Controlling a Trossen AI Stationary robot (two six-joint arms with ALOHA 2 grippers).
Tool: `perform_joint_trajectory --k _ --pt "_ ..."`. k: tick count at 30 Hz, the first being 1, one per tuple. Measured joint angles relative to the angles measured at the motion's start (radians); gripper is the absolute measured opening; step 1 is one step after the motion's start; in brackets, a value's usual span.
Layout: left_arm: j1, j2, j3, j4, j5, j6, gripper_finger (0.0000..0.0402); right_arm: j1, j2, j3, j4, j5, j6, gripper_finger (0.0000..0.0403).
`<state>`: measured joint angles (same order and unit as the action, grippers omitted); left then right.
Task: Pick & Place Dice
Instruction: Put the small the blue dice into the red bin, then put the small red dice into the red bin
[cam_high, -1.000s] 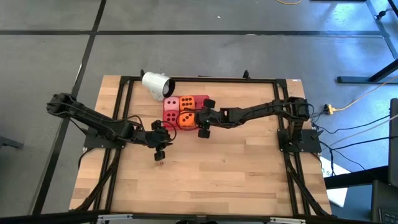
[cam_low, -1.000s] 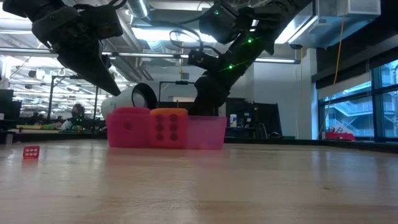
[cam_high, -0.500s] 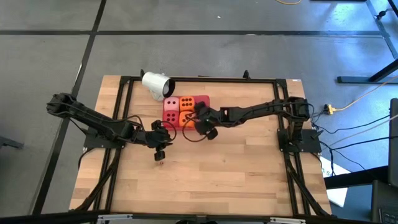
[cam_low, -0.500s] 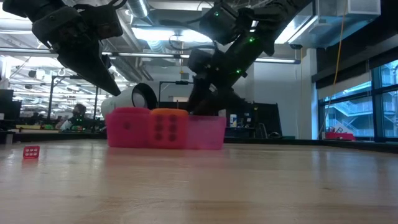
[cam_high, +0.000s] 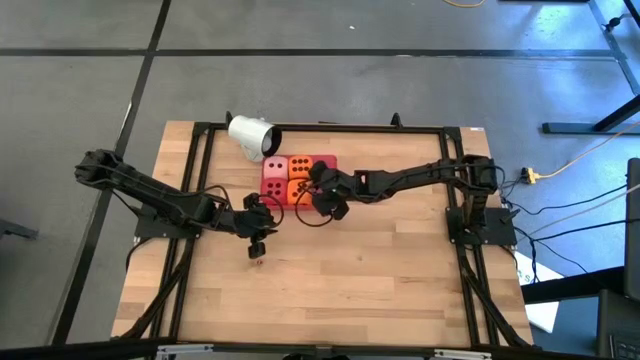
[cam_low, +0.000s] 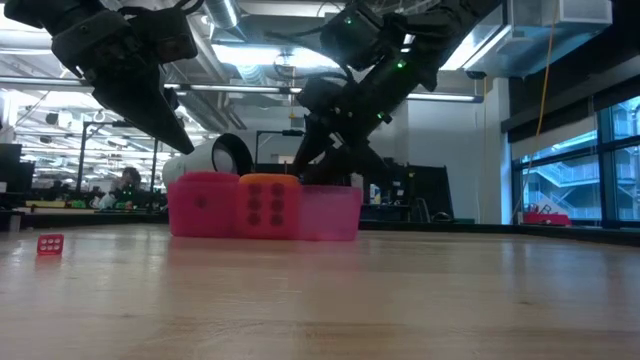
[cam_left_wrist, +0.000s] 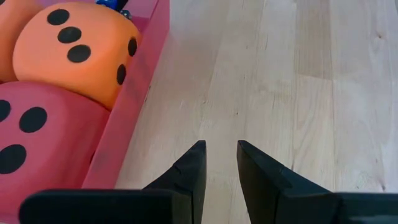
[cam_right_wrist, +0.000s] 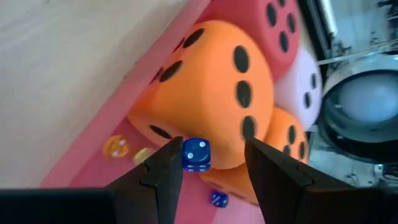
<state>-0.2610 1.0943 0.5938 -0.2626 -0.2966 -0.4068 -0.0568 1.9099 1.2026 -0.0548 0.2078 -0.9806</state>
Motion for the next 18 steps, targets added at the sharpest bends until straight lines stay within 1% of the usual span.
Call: perform_joint_trajectory --k 3,6,8,10,14,18 --pt "0.0 0.0 0.0 0.0 0.0 0.0 0.0086 0.002 0.0 0.0 0.047 -0.004 0.002 0.0172" --pt "0.0 0.0 0.0 0.0 0.0 0.0 0.0086 0.002 0.002 0.0 0.074 -0.065 -0.007 0.0172" --pt "0.0 0.0 0.0 0.0 0.0 0.0 0.0086 0.002 0.01 0.0 0.064 -0.085 -0.023 0.0172" --pt "0.0 0.0 0.0 0.001 0.0 0.0 0.0086 0.002 0.013 -0.001 0.042 -0.077 -0.023 0.0172" --pt "0.0 0.0 0.0 0.002 0.001 0.0 0.0086 0.002 0.024 -0.002 0.032 -0.012 0.001 0.0172" --pt "0.0 0.0 0.0 0.001 0.001 0.0 0.0086 0.005 0.024 -0.001 0.048 -0.007 0.003 0.0172"
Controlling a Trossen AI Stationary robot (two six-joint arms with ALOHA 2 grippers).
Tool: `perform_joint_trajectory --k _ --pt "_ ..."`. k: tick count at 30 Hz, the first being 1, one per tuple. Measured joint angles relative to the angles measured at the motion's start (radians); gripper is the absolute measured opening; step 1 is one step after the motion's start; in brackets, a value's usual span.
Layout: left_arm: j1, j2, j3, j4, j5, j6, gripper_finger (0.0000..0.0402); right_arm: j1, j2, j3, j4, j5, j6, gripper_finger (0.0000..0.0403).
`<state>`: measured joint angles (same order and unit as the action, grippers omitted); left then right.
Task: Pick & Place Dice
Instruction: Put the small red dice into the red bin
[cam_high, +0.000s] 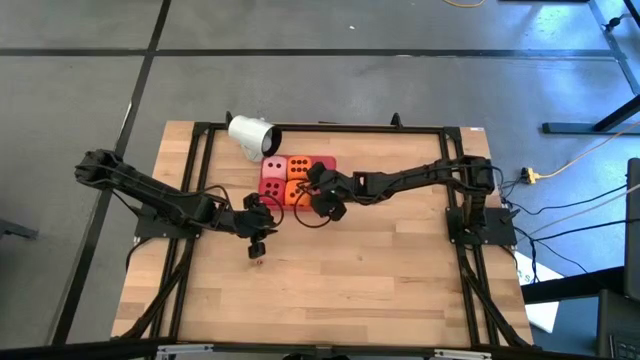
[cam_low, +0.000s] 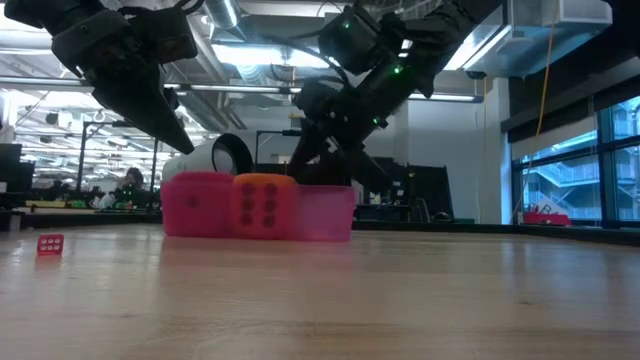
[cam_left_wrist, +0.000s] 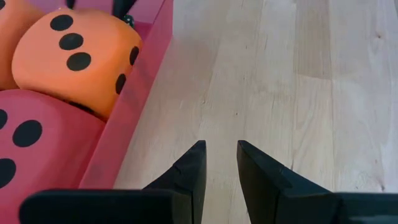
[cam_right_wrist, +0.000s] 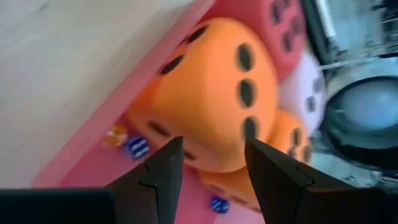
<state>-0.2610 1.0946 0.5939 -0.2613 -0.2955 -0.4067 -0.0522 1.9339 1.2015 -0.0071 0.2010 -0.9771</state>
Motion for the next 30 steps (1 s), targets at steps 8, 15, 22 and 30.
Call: perform_joint_trajectory --k 8,15,22,30 --pt "0.0 0.0 0.0 0.0 0.0 0.0 0.0086 0.049 -0.004 0.0 0.045 0.213 -0.012 0.0172" --pt "0.0 0.0 0.0 0.0 0.001 0.0 0.0086 0.1 -0.004 0.0 0.035 0.284 0.052 0.0171" --pt "-0.046 0.003 0.0 -0.004 0.051 -0.082 0.0086 0.14 -0.039 0.001 -0.116 0.245 0.244 0.0171" --pt "-0.226 0.027 0.0 -0.006 -0.036 -0.147 0.0086 0.15 -0.135 0.001 -0.347 0.033 0.536 0.0171"
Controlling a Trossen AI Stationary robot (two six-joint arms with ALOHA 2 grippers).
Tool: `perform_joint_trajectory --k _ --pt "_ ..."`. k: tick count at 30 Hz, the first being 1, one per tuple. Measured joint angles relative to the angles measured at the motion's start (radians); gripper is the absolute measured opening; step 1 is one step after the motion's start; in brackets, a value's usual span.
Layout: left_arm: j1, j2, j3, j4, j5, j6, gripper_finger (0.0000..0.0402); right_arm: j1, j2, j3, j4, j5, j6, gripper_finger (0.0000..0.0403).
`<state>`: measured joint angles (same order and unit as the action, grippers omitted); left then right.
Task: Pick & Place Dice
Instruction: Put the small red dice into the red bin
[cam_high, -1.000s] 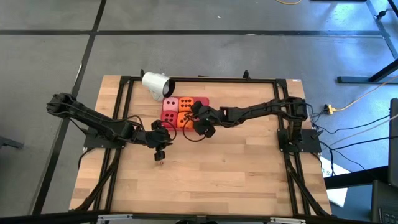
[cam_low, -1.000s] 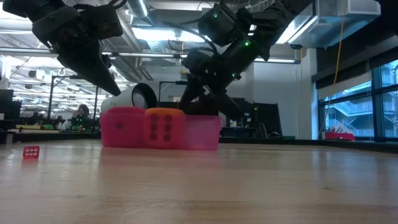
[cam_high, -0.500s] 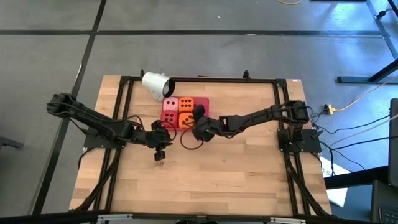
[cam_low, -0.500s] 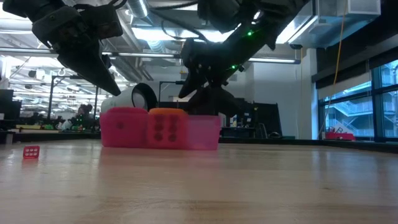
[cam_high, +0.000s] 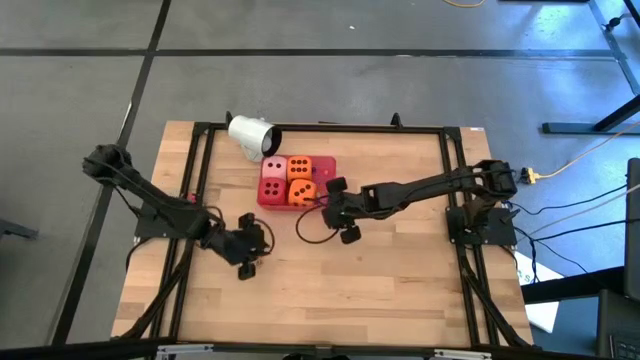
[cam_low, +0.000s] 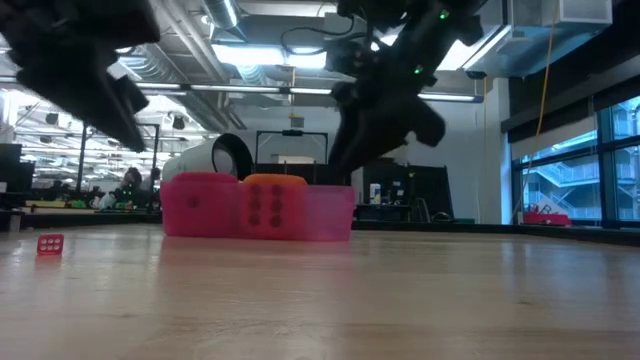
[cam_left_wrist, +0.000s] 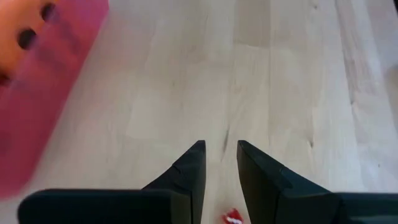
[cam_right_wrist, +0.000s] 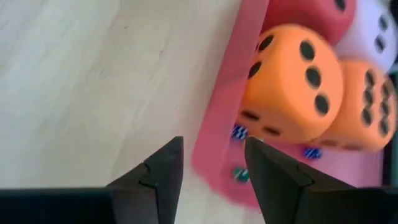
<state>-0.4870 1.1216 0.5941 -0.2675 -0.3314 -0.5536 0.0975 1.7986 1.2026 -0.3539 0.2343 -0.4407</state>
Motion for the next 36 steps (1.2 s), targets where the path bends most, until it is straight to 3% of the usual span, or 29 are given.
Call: perform_joint_trajectory --k 5,14,24,32,36 --pt "-0.088 0.098 0.0 -0.004 -0.008 -0.137 0.0086 0.001 -0.012 0.0 -0.068 -0.018 0.114 0.0171" --pt "-0.168 0.279 0.0 -0.006 -0.037 -0.237 0.0086 -0.002 -0.012 0.0 -0.067 -0.015 0.142 0.0171" --pt "-0.166 0.28 0.001 -0.018 -0.058 -0.247 0.0086 -0.002 -0.012 0.0 -0.05 -0.015 0.142 0.0171" --pt "-0.168 0.209 0.107 -0.33 0.027 -0.365 0.0086 -0.002 -0.012 0.0 -0.051 -0.015 0.142 0.0171" --pt "-0.168 0.199 0.132 -0.467 0.068 -0.501 0.0086 -0.002 -0.012 0.0 -0.051 -0.016 0.142 0.0171"
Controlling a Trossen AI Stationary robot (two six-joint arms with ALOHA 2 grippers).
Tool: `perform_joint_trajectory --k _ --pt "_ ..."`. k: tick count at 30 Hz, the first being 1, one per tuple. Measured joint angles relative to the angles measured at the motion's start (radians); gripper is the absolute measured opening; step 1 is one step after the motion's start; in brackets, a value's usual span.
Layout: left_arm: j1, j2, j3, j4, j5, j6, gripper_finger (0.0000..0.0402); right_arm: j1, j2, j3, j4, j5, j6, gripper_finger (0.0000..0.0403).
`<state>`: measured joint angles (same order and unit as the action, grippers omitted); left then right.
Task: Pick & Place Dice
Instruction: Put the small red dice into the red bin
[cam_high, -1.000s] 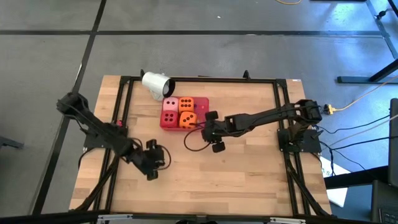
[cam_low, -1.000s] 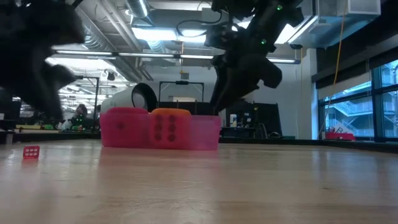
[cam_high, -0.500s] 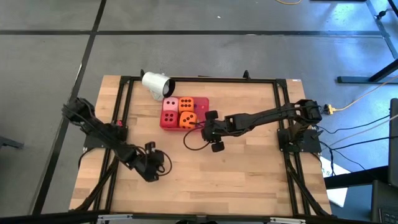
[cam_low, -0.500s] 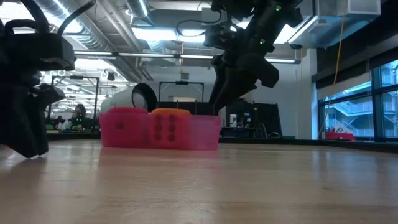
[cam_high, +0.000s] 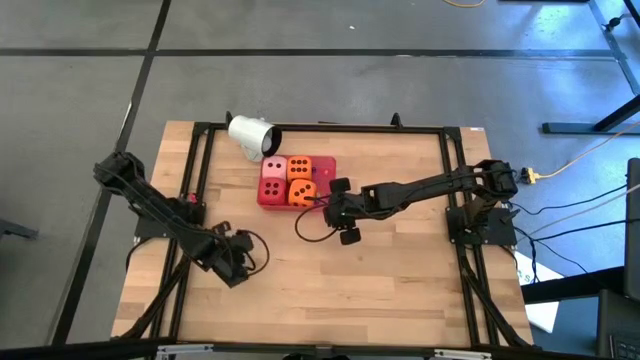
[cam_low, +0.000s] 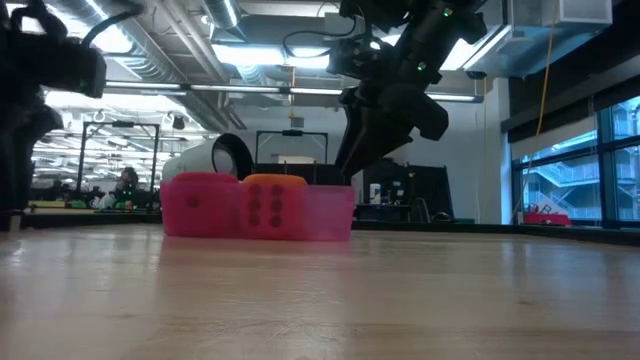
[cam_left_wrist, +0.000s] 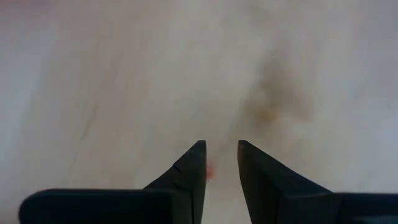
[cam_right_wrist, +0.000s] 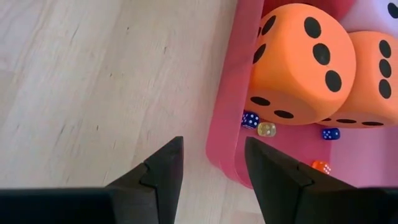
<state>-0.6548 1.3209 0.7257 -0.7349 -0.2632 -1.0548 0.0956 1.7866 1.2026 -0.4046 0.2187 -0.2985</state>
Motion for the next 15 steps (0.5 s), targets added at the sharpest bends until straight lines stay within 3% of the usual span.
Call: perform_joint_trajectory --k 5,15 --pt "0.004 0.001 0.0 -0.106 -0.058 -0.209 0.0086 0.0 0.0 0.0 0.0 -0.002 0.0 0.0171" --pt "0.015 0.001 -0.001 -0.11 0.001 -0.245 0.0112 0.0 0.0 0.0 0.001 -0.002 0.002 0.0171"
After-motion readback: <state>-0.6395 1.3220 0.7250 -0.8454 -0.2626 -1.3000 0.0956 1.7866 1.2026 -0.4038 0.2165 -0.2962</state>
